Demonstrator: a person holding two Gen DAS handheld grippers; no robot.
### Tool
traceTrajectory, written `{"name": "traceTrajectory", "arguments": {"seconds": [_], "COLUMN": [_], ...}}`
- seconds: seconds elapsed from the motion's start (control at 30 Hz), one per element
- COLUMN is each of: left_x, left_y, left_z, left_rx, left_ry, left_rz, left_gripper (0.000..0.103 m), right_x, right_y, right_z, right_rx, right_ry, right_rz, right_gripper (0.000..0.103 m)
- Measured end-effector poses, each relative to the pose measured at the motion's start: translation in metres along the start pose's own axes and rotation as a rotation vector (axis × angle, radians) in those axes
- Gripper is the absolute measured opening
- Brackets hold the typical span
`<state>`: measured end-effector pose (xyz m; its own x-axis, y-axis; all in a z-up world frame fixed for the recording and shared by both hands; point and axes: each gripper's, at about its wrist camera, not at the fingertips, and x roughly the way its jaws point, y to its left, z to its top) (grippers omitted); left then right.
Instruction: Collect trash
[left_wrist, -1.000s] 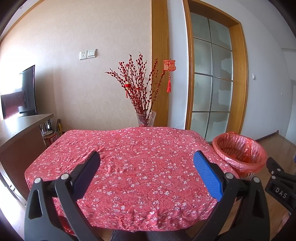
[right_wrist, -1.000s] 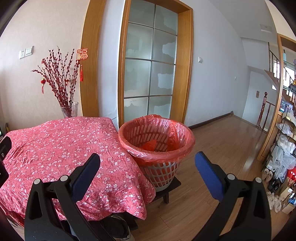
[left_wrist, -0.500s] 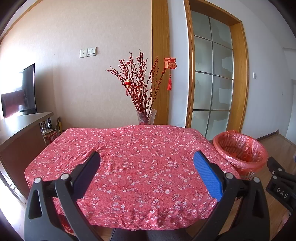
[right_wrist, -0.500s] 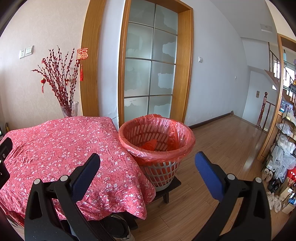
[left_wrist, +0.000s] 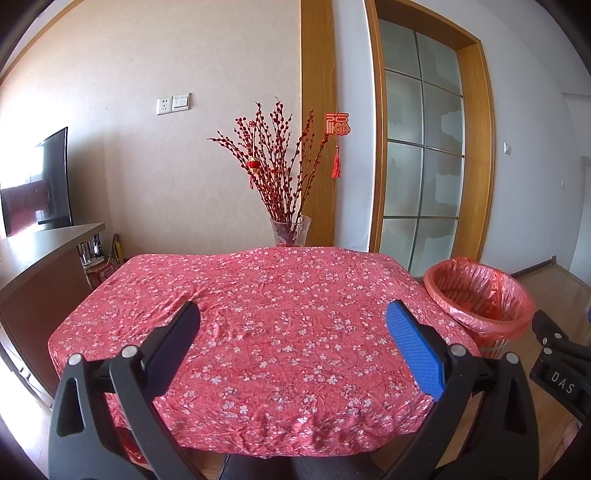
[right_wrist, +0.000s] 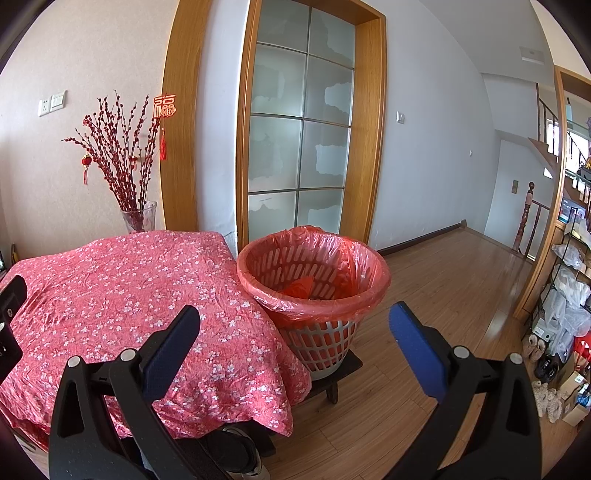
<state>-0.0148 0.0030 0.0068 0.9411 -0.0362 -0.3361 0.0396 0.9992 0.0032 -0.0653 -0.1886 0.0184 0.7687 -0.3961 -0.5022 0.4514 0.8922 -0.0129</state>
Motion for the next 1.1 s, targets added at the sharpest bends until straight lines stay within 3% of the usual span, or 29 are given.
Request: {"name": "traceTrajectory", "arguments": {"seconds": [1.1], "left_x": [0.0027], "left_y": [-0.0002], "left_z": [-0.0004], "left_rx": [0.0], "left_ry": [0.013], "left_rz": [0.004], "left_gripper": [0.098], "right_x": [0.0029], "right_y": [-0.0001], "right_z": [-0.0074], "right_rx": [-0.005], "right_ry": [0.012], "right_rz": [0.011], "right_gripper": [0.101]}}
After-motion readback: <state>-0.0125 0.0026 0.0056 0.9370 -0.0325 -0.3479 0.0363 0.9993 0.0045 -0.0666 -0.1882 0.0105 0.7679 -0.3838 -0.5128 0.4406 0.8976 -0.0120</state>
